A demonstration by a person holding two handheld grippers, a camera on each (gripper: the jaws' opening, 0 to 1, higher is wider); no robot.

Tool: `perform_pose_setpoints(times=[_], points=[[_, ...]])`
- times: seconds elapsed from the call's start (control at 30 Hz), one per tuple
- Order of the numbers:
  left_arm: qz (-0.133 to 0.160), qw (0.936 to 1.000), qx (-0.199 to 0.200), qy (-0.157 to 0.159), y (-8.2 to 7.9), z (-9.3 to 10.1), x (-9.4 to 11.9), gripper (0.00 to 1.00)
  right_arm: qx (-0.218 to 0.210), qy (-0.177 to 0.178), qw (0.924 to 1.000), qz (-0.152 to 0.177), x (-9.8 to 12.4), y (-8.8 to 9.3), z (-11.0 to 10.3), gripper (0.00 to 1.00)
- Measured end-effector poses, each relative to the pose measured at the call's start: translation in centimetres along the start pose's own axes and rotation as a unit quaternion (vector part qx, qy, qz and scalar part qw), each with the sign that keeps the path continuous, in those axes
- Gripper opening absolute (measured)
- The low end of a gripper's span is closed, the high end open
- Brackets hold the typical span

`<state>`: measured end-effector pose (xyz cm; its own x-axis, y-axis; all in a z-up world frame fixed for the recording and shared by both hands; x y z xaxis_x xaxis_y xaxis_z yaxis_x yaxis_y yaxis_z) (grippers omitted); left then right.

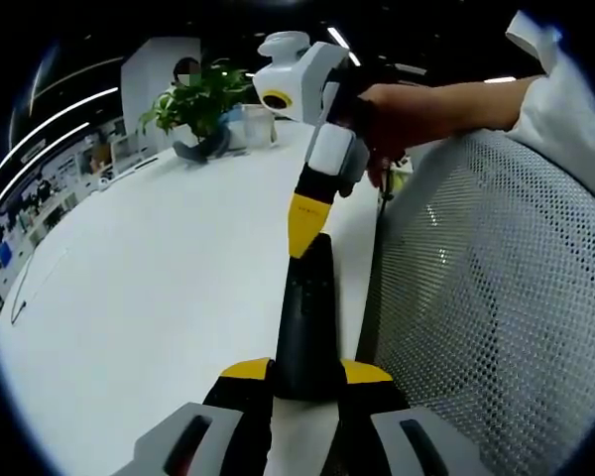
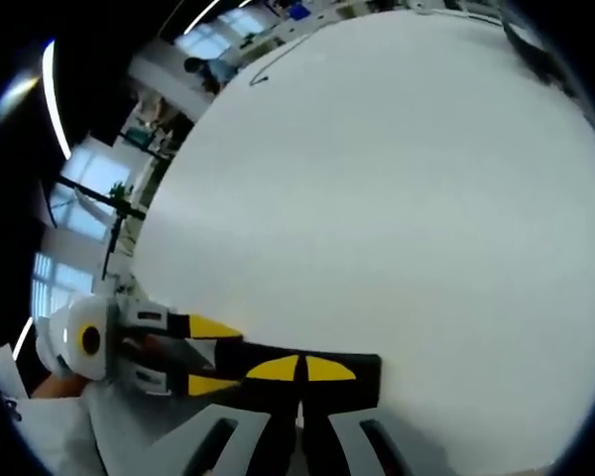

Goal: Press the specified remote control buttons in sequence, fully releasing each button before pressing the next.

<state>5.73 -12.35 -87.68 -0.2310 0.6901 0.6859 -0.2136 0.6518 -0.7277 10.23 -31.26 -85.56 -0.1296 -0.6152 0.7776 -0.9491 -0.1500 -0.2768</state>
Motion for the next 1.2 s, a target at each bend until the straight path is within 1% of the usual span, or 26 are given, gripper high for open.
perform_pose_setpoints(times=[0.07, 0.17, 0.23, 0.57, 0.67, 0.73, 0.83, 0.97, 1.2], points=[[0.000, 1.0000, 0.000, 0.000, 0.01, -0.03, -0.01, 0.24, 0.003, 0.001, 1.0000, -0.003, -0.16, -0.01, -0.04, 0.00], [-0.001, 1.0000, 0.000, 0.000, 0.00, -0.02, 0.00, 0.24, 0.011, 0.005, 0.9999, 0.000, -0.30, -0.11, -0.10, 0.00], [-0.001, 1.0000, 0.000, 0.000, -0.01, -0.02, 0.00, 0.24, 0.015, 0.005, 0.9999, -0.006, -0.45, -0.03, -0.19, 0.00], [-0.001, 1.0000, -0.001, 0.001, -0.04, -0.05, -0.01, 0.24, 0.018, 0.009, 0.9998, 0.002, -0.45, 0.09, -0.15, 0.00], [0.000, 1.0000, -0.001, 0.001, -0.04, -0.05, 0.00, 0.24, 0.027, 0.013, 0.9995, 0.006, -0.46, 0.25, -0.35, 0.00], [0.000, 1.0000, -0.001, 0.001, -0.04, -0.06, 0.01, 0.24, 0.013, 0.013, 0.9998, 0.010, -0.43, 0.30, -0.34, 0.00], [0.000, 1.0000, 0.000, 0.001, -0.05, -0.04, 0.02, 0.24, 0.019, 0.011, 0.9997, 0.010, -0.47, 0.27, -0.22, 0.00], [0.000, 1.0000, 0.000, 0.000, -0.05, -0.04, 0.02, 0.24, 0.028, 0.018, 0.9993, 0.013, -0.56, 0.36, -0.42, 0.00], [0.001, 1.0000, -0.001, 0.000, -0.06, -0.04, -0.01, 0.24, 0.023, 0.016, 0.9995, 0.013, -0.61, 0.25, -0.25, 0.00]])
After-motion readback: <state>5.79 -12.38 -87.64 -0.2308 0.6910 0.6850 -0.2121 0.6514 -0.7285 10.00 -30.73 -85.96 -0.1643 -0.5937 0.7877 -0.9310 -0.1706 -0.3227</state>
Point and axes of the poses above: the point that each gripper's makers call its tool centre point, and the gripper's own axes: x roughly backward along the fingers, z roughly to its right, y roughly out of its underside, the point moved 10 cm from there along x, roughly backward along the fingers, and after that the axes turned 1 degree about -x, right-handed, at the moved point
